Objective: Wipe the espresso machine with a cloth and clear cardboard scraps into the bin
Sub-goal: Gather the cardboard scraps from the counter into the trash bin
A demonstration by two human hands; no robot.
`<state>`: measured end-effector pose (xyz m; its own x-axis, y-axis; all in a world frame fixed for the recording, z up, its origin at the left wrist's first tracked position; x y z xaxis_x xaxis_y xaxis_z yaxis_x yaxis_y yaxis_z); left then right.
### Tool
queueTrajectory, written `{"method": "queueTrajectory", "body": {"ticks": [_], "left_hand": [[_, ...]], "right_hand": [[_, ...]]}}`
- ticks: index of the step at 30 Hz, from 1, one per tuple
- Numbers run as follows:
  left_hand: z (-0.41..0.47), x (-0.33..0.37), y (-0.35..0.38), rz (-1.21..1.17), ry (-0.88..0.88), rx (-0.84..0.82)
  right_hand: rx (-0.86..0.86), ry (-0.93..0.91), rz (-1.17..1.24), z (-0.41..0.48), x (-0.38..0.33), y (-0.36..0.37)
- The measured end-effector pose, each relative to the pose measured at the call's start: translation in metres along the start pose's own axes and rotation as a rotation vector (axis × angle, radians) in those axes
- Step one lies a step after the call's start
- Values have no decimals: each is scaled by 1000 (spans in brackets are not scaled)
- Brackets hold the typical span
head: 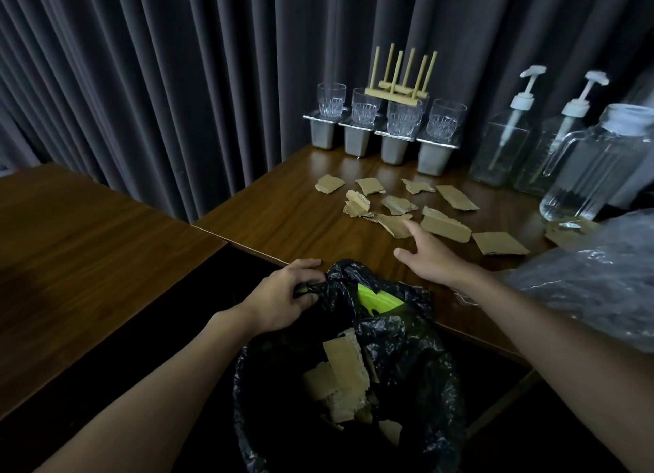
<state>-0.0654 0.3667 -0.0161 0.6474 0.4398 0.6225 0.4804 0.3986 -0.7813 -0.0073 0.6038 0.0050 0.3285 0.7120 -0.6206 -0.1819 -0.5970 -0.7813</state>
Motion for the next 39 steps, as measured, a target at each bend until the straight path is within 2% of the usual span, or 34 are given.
{"method": "queueTrajectory", "body": {"ticks": [3, 5, 7, 12, 16, 27, 35, 39], "left_hand": [[0, 0, 0, 2, -3, 2], [0, 1, 0, 4, -2, -4], [0, 1, 0, 3, -2, -5], [1, 0, 0, 0, -7, -8], [0, -1, 0, 0, -5, -10], [1, 1, 0, -1, 11, -13], [1, 0, 0, 3, 22, -12], [3, -4, -4, -6, 31, -41]], "right_hand": [[-56, 38, -132, 9, 13, 10], [38, -16, -265, 12, 7, 5], [121, -73, -279, 15, -1, -2], [53, -107, -353, 22, -1, 9], [159, -148, -274, 22, -6, 2], [93, -4, -168, 26, 0, 4], [140, -68, 202, 14, -14, -13], [62, -87, 430, -1, -36, -20]]}}
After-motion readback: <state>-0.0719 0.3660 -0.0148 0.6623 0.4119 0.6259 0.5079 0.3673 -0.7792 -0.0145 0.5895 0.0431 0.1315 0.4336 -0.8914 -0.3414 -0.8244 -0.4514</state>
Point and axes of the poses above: each hand's wrist, its own z-axis towards the middle knuckle, its own y-axis out of the palm, x = y × z, the point moved 9 cm from there along z, towards the middle knuckle
